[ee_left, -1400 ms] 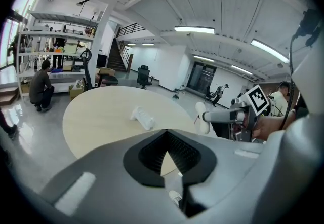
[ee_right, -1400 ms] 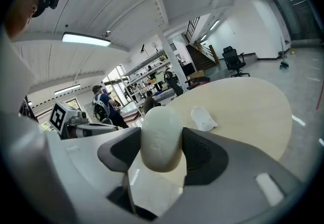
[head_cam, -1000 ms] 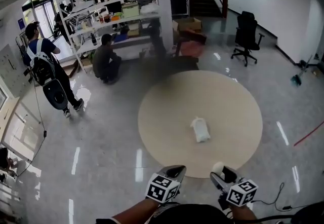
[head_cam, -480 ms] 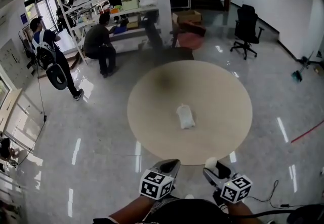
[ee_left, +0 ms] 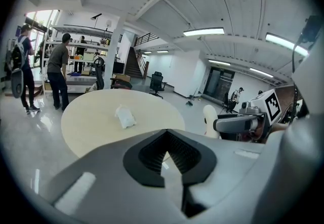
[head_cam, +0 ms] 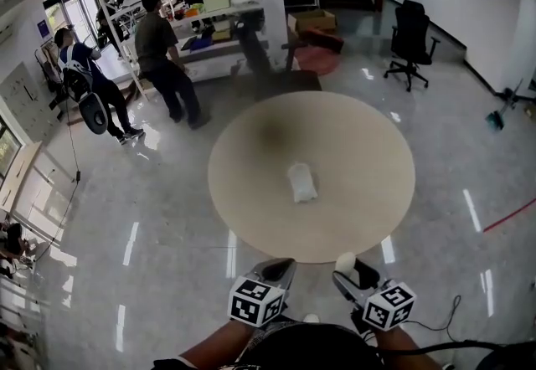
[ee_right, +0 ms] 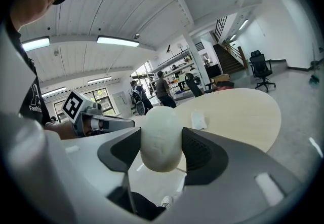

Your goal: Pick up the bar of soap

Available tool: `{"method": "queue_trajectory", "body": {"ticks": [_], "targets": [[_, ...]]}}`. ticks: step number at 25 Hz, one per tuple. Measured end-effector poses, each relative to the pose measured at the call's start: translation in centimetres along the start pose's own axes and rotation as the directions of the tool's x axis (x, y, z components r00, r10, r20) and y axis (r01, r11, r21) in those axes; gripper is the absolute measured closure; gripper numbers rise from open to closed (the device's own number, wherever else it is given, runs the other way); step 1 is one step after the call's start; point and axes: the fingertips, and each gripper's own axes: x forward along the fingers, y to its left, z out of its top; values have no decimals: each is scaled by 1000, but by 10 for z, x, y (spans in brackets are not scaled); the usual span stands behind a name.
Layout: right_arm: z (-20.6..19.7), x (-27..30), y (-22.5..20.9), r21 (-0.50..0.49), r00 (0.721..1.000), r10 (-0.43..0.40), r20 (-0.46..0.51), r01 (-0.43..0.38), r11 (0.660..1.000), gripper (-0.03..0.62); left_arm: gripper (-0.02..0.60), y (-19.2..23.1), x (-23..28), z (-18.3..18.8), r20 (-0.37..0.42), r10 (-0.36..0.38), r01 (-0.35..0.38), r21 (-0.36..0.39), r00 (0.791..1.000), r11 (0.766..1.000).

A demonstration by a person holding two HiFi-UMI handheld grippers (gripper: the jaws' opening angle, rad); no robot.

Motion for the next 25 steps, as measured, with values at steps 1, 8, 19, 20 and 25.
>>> {"method": "queue_trajectory", "body": {"ticks": [1,8,19,20,25], "targets": [[-1,0,1,-1,1000,1,0,-1,1000,330,574,0,-1,-1,-1,1,-1,1,1000,1000],[-3,-5,3,-1,1000,7,5,-7,1000,330,574,-8,-4,-5,-4,0,0,15,1000,1000],[-4,-25,14,-14,1000,13,-16,-13,1000,330,574,-28,-18,-7,-5,1,-1,18,1000,1000],[-3,-26,15,-15,1000,13,-16,-13,1000,330,574,-28,-18,-6,-6,1,-1,18,1000,1000],[-12,-26,13,-8,1000,13,-4,-13,1000,330,574,-29,-14,-16,-15,-1,1,23,1000,1000]]}}
